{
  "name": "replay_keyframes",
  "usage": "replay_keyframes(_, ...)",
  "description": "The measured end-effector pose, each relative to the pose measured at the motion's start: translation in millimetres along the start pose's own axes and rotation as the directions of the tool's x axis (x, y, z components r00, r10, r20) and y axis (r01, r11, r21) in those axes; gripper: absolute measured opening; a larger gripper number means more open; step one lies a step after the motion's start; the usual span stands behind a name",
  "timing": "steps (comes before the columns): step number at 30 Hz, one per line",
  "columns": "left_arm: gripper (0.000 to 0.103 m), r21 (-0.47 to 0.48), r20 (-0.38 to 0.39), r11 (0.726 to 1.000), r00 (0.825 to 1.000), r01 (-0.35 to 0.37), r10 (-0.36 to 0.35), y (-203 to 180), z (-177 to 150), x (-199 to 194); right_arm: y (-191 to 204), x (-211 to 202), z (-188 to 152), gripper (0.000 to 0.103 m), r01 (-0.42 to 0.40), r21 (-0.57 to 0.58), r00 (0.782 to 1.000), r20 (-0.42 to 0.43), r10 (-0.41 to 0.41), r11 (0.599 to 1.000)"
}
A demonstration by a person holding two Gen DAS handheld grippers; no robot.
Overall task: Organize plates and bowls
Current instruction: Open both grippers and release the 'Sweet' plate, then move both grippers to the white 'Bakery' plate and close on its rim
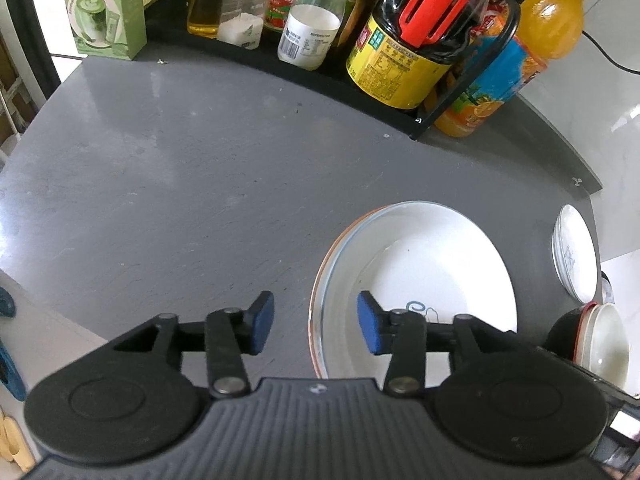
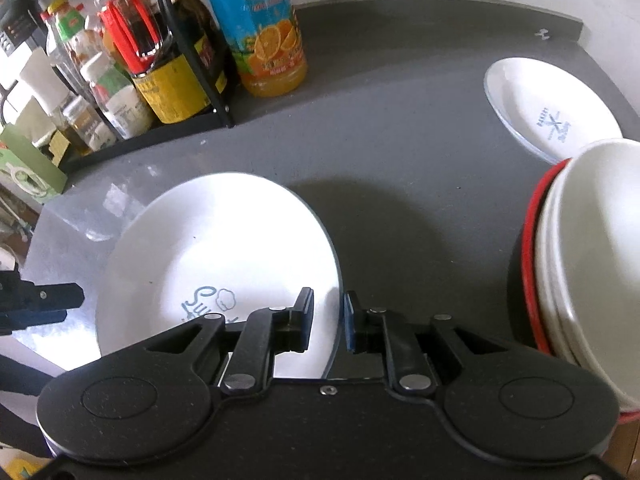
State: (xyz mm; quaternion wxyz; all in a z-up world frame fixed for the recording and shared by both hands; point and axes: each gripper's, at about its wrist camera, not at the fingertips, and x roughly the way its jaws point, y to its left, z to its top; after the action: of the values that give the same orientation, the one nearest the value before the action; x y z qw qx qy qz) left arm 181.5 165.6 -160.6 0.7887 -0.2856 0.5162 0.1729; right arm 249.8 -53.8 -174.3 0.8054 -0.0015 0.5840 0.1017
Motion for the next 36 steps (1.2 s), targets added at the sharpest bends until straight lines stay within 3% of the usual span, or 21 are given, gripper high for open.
replay_keyframes(1,0.051,0.007,0.006,1.000,1.000,0.001,-0.001,-0.6,-1.3,-2.4,-0.7,-5.1,-0.6,0.020,-0.004,0.012,1.000,0.006,0.004,1.000)
replay_keyframes(6,0.072,0.032,0.044,0.999,0.999,0.002,-0.004,-5.0,-3.7,-13.3,-3.8,-39.0,-2.1,0.047,-0.018,0.043,0.998,0.068,0.015,0.999)
replay_keyframes(14,0.080,0.107,0.072,0.994,0.996,0.039,-0.047,-36.9,-4.6,-20.9,-21.5,-89.5,1.0,0.072,-0.006,0.062,0.987,0.159,-0.004,0.998)
replay_keyframes(25,0.080,0.229,0.066,0.970,0.993,0.076,-0.094,-107.6,-6.7,-17.4,-80.8,-116.9,22.3,0.080,0.001,0.143,0.971,0.236,-0.035,0.990)
replay_keyframes(36,0.080,0.246,0.047,0.963,0.992,0.106,-0.121,-194.8,7.9,5.4,-166.1,-115.0,66.7,0.081,-0.018,0.172,0.970,0.244,-0.024,0.985)
